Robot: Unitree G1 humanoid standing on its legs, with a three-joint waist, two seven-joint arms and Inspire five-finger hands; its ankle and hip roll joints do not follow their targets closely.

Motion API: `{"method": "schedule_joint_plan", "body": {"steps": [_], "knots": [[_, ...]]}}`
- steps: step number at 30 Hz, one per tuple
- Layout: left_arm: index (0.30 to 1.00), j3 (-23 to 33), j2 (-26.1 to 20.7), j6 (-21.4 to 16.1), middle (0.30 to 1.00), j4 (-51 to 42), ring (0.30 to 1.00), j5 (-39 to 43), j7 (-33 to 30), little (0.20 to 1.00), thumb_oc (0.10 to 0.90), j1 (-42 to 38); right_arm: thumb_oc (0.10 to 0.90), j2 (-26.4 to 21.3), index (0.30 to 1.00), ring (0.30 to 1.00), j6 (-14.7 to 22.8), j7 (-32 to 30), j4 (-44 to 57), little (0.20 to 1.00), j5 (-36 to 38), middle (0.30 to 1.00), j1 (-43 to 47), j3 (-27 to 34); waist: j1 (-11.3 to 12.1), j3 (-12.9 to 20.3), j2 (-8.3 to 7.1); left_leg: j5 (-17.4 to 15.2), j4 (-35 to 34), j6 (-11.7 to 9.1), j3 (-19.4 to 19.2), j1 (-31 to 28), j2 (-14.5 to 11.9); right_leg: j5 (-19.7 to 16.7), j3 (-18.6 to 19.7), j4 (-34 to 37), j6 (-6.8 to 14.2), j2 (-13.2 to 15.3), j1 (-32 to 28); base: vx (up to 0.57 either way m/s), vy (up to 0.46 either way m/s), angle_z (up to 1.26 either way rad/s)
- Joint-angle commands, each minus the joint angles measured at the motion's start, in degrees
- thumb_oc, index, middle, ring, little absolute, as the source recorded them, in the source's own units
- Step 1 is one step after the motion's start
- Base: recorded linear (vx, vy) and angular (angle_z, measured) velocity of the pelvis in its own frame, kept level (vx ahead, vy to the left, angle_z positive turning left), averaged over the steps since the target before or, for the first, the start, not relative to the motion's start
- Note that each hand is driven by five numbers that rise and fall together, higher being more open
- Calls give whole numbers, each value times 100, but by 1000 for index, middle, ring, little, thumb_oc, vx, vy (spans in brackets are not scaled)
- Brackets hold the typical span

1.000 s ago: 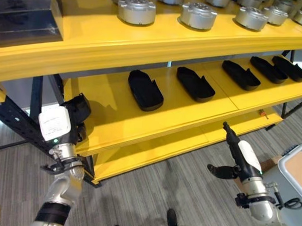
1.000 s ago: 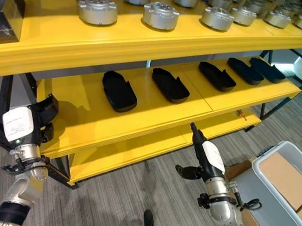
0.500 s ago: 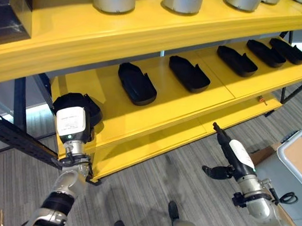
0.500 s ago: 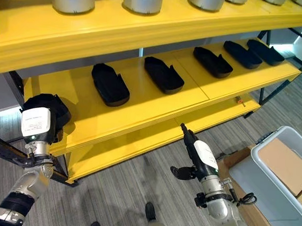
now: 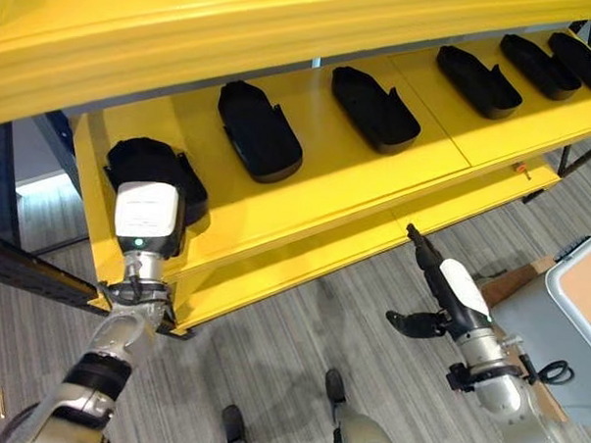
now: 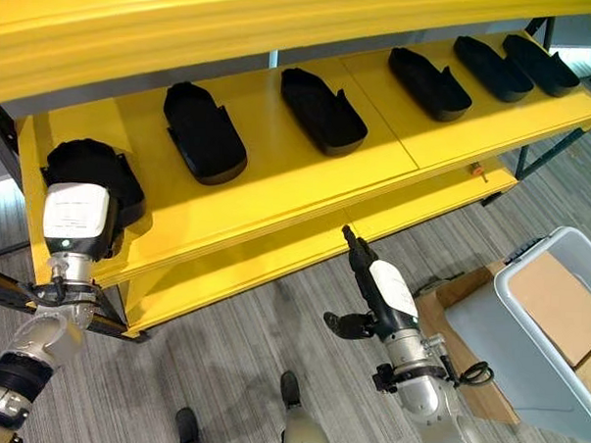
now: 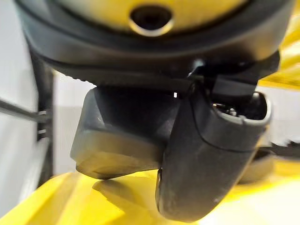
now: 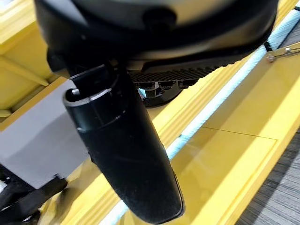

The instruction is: Move parts from the plastic box to the shelf.

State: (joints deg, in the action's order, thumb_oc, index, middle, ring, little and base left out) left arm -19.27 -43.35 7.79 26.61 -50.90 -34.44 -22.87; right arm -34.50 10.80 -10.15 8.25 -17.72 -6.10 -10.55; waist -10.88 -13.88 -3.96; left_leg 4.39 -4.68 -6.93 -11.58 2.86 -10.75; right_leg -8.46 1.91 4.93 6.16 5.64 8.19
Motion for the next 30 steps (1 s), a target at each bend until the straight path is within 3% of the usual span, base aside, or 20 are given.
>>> {"method": "schedule_joint_plan", "body": {"steps": [1, 12, 30], "knots": [[300, -13, -191, -373, 300, 136, 300, -83, 32, 300, 400, -708, 900, -303, 1000, 1000, 535, -419, 410, 1000, 250, 1000, 475, 261, -9, 85, -30, 73, -32, -245, -237, -453, -551, 486, -156, -608, 412, 407, -95, 0, 0, 0], [300, -123, -389, -360, 300, 723, 300, 128, 49, 300, 400, -817, 900, -314, 1000, 1000, 598, -456, 347, 1000, 267, 1000, 577, 154, -2, -31, -80, 68, -32, -225, -280, -405, -521, 399, -118, -574, 448, 439, 1, -6, 8, -2], [300, 707, -588, -45, 300, 921, 300, 534, 19, 300, 400, -195, 900, -336, 1000, 1000, 440, -378, 331, 1000, 211, 1000, 684, 149, 240, -109, -155, -8, -32, -159, -171, -371, -376, 405, -228, -530, 492, 598, -94, 3, 14, 0]]}}
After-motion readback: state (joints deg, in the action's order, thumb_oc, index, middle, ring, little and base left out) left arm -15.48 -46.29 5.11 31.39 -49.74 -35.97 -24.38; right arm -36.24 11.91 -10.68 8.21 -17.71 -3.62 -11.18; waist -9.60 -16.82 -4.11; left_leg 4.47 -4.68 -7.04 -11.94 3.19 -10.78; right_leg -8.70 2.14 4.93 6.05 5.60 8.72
